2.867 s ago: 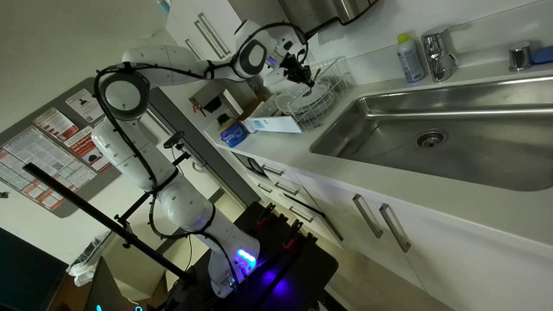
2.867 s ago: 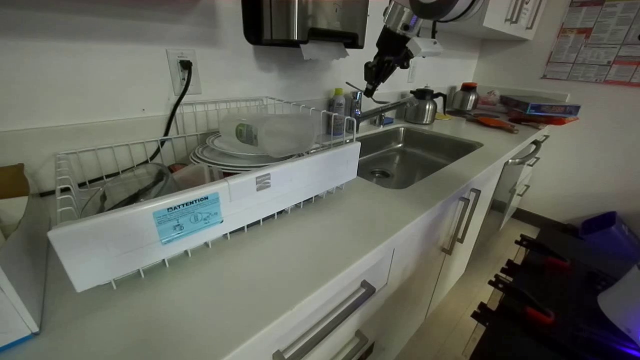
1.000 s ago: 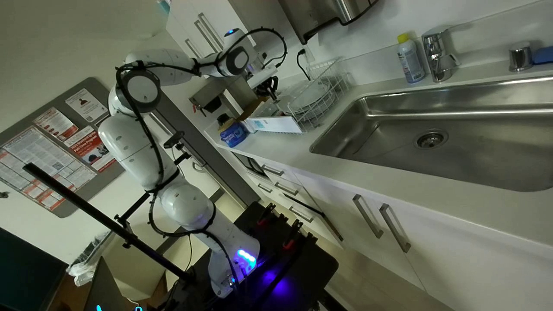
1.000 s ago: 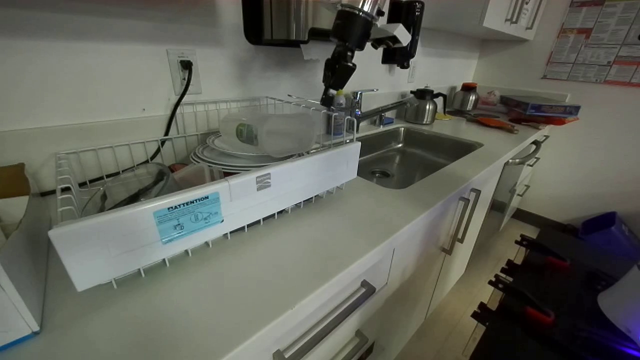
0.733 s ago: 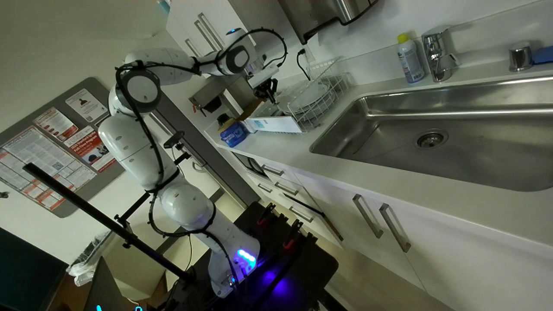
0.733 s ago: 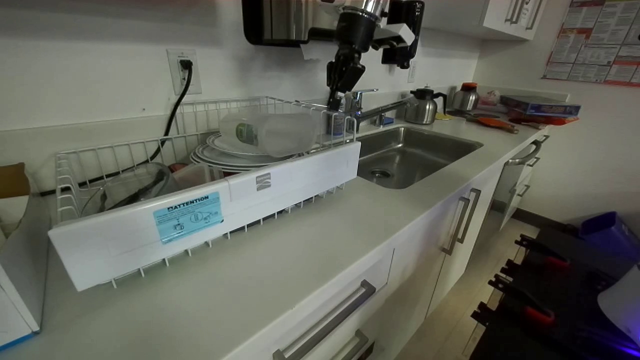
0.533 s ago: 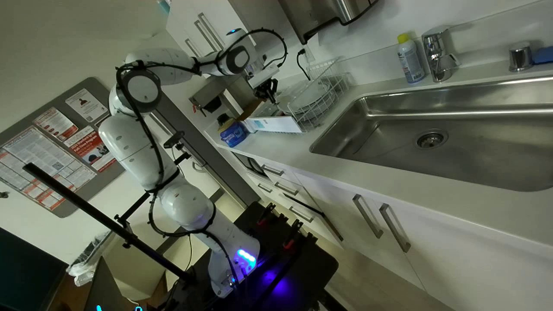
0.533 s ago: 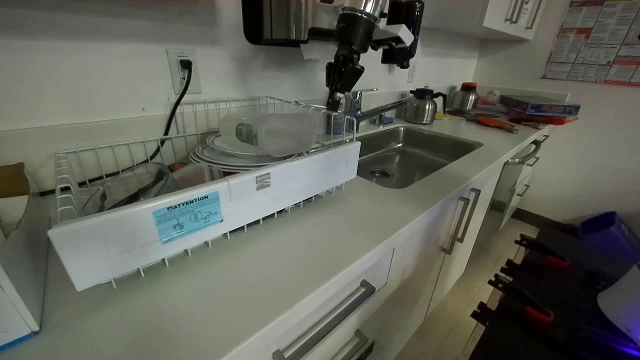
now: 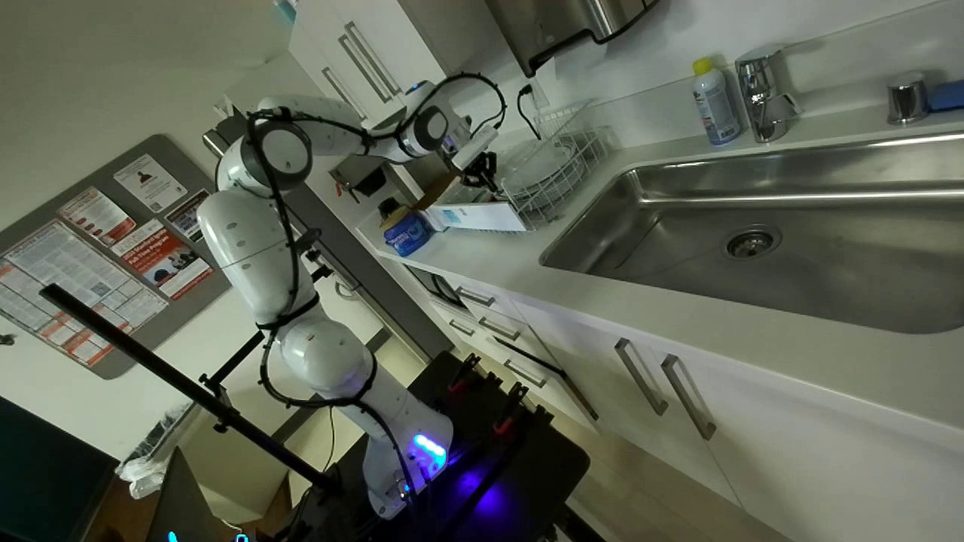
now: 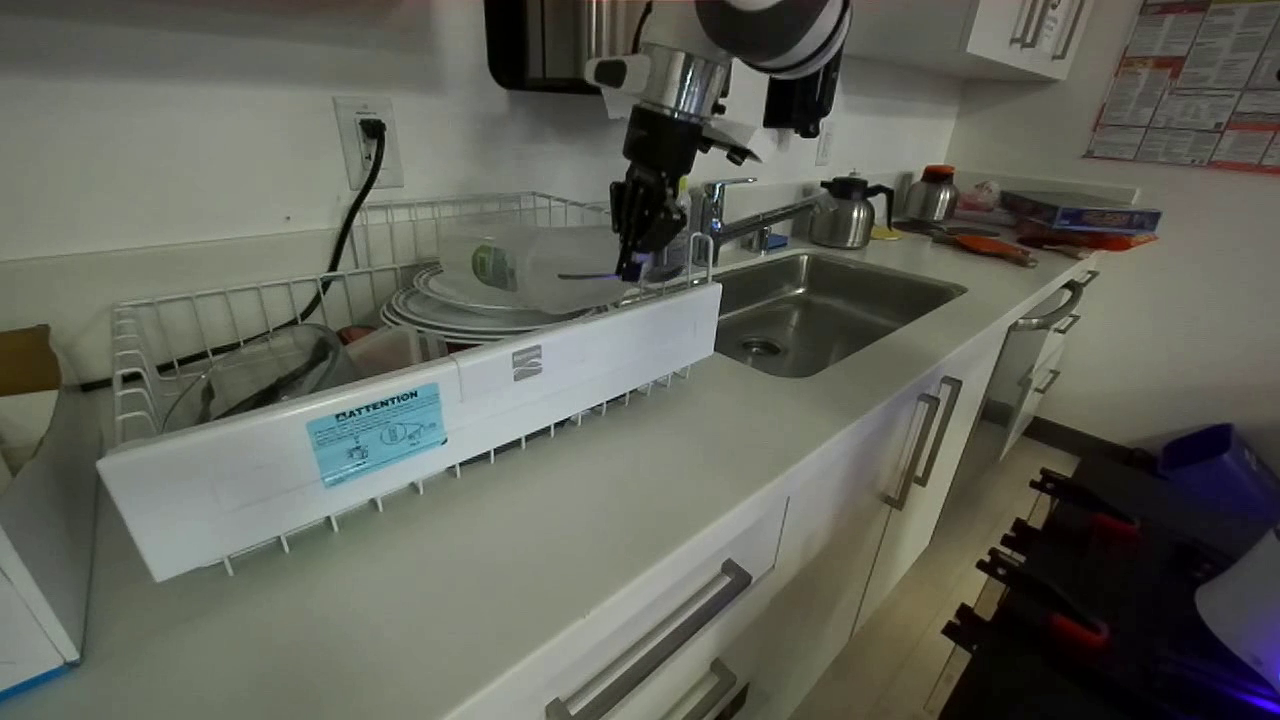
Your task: Pick up the spoon from the sink and place it on the dish drainer
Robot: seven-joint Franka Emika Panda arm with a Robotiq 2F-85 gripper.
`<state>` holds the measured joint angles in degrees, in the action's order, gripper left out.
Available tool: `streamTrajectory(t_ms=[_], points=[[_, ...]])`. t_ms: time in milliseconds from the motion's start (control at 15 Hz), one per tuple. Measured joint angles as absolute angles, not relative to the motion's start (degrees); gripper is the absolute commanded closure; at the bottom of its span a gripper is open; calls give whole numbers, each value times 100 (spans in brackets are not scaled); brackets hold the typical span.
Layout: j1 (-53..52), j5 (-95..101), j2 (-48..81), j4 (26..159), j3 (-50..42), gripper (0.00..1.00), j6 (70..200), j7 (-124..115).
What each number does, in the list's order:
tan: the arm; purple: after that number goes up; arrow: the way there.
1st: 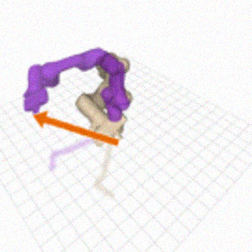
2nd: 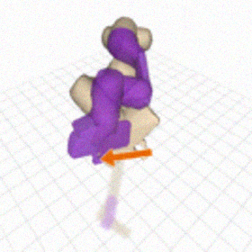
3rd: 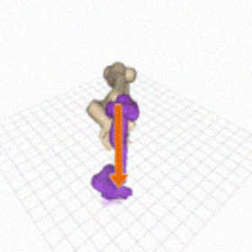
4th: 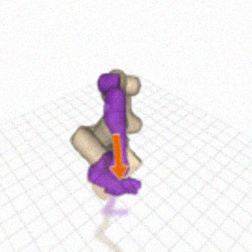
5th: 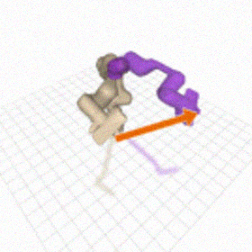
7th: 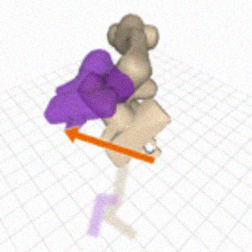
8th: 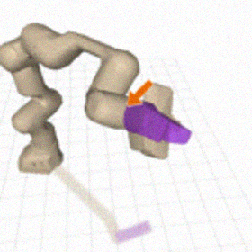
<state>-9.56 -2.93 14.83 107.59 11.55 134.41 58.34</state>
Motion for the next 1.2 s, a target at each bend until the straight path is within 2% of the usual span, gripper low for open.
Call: streamTrajectory(t_ms=[67,133,200,800,1200], points=[[-987,-161,1607,10756,1166,98,13538,5829],[-1016,-34,1713,10754,1169,67,13675,5823],[-1038,89,1800,10753,1171,66,13815,5815],[-1029,3,1401,10752,1595,1,14048,5869],[-1045,82,475,11026,1581,0,13941,5049]])
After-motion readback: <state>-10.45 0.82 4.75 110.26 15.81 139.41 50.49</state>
